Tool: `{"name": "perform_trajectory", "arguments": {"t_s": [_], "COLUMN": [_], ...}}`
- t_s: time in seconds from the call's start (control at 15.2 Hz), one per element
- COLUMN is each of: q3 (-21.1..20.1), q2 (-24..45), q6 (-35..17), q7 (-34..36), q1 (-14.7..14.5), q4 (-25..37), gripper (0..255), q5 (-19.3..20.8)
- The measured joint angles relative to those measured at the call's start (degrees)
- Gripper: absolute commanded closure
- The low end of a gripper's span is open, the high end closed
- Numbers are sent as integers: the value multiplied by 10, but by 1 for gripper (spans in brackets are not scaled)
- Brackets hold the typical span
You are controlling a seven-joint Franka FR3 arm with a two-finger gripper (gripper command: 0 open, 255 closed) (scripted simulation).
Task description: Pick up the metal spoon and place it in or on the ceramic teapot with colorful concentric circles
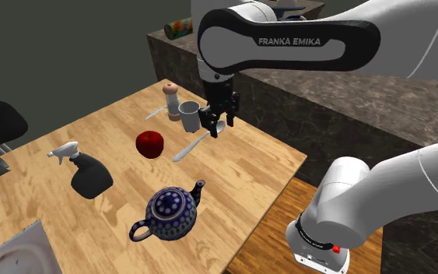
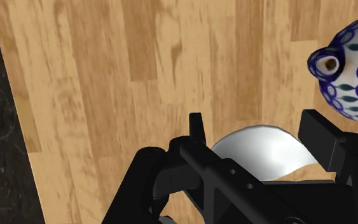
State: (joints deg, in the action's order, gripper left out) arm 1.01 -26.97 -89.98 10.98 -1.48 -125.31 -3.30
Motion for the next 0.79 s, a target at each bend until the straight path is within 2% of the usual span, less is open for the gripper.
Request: {"name": "perform_trajectory", "arguments": {"t_s": [0.26,0.79], "q3": [-42,-124], "q2": [1,53], "q6": [-1,-24], "q7": [56,166], "q1": [-22,-62], "q4": [5,47], "gripper": [255,255], "q5": [-27,-70]}}
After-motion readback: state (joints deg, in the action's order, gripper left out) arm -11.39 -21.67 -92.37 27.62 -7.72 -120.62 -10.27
